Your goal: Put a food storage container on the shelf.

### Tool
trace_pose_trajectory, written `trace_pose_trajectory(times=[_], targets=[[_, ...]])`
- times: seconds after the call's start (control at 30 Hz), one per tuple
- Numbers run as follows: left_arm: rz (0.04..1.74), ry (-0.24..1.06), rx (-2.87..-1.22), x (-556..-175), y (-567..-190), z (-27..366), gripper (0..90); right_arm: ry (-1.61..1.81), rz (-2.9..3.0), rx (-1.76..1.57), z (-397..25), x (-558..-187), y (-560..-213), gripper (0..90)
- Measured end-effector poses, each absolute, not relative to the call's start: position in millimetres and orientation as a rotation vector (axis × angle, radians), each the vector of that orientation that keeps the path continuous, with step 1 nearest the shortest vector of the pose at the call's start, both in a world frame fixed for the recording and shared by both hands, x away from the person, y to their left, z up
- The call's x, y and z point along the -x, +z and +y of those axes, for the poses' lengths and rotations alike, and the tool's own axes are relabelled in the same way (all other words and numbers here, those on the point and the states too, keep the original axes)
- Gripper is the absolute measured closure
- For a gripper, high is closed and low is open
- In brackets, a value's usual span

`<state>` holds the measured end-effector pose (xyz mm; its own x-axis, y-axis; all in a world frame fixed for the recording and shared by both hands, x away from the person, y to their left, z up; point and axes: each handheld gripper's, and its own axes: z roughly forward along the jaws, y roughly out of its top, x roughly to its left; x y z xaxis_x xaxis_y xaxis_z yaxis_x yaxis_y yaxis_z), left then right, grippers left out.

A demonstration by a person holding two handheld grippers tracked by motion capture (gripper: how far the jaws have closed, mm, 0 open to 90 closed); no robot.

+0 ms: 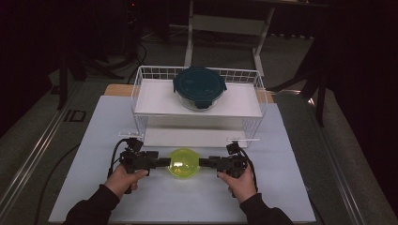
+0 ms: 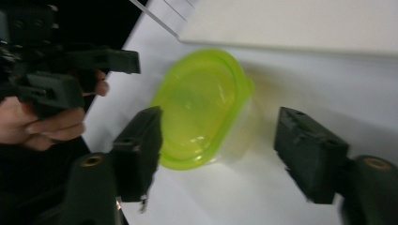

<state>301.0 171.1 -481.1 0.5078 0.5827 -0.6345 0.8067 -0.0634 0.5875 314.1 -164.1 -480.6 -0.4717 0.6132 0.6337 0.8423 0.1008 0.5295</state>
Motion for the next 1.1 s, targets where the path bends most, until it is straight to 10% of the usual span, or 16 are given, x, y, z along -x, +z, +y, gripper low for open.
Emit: trace_pose_trajectory(times=[0.5, 1.1], targets=[[1.322, -0.475, -1.691, -307.2, -505.8, 164.6, 62.8, -1.122, -1.957, 1.597, -151.1, -320.7, -503.2, 64.9], [1.393, -0.479, -1.73, -295.7, -503.7, 157.7, 80.3, -1.13, -2.035, 1.576, -140.9, -306.7, -492.6, 80.8]])
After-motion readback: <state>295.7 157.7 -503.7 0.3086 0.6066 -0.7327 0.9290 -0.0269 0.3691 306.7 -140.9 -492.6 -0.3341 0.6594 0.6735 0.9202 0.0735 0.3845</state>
